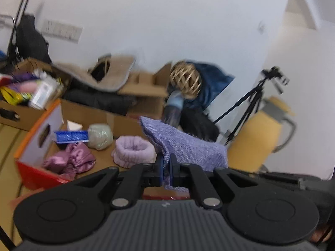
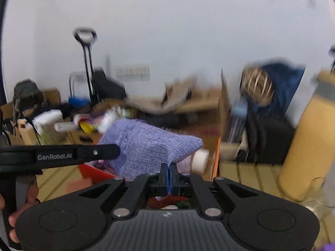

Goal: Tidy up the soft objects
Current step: 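Carry the purple pouch into the box and open both tools, then move both tools back over the table items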

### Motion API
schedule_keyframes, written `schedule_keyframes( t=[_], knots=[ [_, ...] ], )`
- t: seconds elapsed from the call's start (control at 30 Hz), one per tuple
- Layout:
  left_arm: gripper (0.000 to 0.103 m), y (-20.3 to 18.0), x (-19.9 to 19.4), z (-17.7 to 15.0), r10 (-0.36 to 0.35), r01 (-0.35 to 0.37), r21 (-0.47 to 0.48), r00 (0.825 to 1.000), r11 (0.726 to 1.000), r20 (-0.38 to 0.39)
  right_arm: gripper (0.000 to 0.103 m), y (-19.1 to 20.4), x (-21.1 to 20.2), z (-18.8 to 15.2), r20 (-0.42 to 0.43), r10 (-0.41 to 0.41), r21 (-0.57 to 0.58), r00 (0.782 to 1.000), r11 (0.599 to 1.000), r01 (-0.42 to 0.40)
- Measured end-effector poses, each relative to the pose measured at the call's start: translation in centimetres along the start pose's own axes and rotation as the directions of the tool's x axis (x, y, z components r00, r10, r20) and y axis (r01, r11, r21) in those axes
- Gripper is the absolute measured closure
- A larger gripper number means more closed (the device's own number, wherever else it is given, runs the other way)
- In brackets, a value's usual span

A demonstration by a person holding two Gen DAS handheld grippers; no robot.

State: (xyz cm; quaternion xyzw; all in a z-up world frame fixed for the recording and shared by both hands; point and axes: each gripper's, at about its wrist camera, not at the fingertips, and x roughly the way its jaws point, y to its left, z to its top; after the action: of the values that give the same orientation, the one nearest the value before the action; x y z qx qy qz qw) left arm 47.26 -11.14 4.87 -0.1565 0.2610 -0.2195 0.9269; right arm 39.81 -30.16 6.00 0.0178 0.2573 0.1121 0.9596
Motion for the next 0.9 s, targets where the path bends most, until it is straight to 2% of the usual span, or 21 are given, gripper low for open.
schedule_keyframes(
  t=[0.13,0.2,0.27,0.3,0.33,0.37,0.43,0.5,0.67,0.8,0.87,0.9],
  knots=[
    [0.096,1.5,7.0,-0.6,0.067,-0.067,0.003,0.989,0.998,-0.131,0.102,-2.9,7.2,1.6,-0.133,-0.016,0.025,0.991,1.0,0.019],
    [0.093,2.0,9.2,-1.3,0.089,-0.086,0.023,0.978,0.996,-0.188,0.101,-3.5,10.5,1.4,-0.229,-0.051,0.008,0.972,0.999,0.054],
    [0.086,2.2,10.1,-2.1,0.082,-0.066,0.076,0.97,0.995,-0.228,0.093,-3.6,12.7,1.0,-0.307,-0.094,-0.014,0.947,0.995,0.095],
    [0.08,2.1,9.8,-2.3,0.07,-0.05,0.096,0.973,0.994,-0.218,0.088,-3.7,13.2,0.9,-0.323,-0.114,-0.011,0.94,0.993,0.117],
    [0.065,2.0,9.4,-2.3,0.063,-0.04,0.112,0.975,0.993,-0.211,0.088,-3.8,13.2,0.9,-0.318,-0.119,-0.011,0.94,0.993,0.122],
    [0.059,2.0,9.0,-2.1,0.059,-0.036,0.118,0.979,0.992,-0.197,0.087,-3.7,13.0,0.9,-0.309,-0.111,-0.007,0.944,0.993,0.115],
    [0.056,1.7,8.1,-1.5,0.067,-0.043,0.142,0.984,0.989,-0.166,0.069,-4.0,12.6,1.4,-0.292,-0.08,0.023,0.953,0.996,0.09],
    [0.054,1.3,7.3,-0.6,0.086,-0.062,0.166,0.986,0.984,-0.14,0.066,-4.1,12.0,2.1,-0.276,-0.082,0.025,0.958,0.995,0.093],
    [0.046,-0.3,2.6,2.1,0.139,-0.132,0.215,0.99,0.968,-0.015,0.063,-3.9,9.1,4.1,-0.202,-0.093,0.056,0.975,0.993,0.106],
    [0.037,-2.0,-2.1,2.8,0.149,-0.165,0.25,0.985,0.954,0.081,0.047,-2.4,4.1,4.7,-0.097,-0.102,0.051,0.99,0.993,0.107],
    [0.036,-2.9,-4.8,2.3,0.154,-0.184,0.278,0.98,0.943,0.124,0.044,-1.4,1.4,4.3,-0.036,-0.092,0.04,0.995,0.995,0.093],
    [0.032,-3.3,-6.3,1.8,0.156,-0.195,0.293,0.976,0.936,0.15,0.041,-0.9,-0.1,3.8,-0.007,-0.087,0.034,0.996,0.996,0.087]
  ],
)
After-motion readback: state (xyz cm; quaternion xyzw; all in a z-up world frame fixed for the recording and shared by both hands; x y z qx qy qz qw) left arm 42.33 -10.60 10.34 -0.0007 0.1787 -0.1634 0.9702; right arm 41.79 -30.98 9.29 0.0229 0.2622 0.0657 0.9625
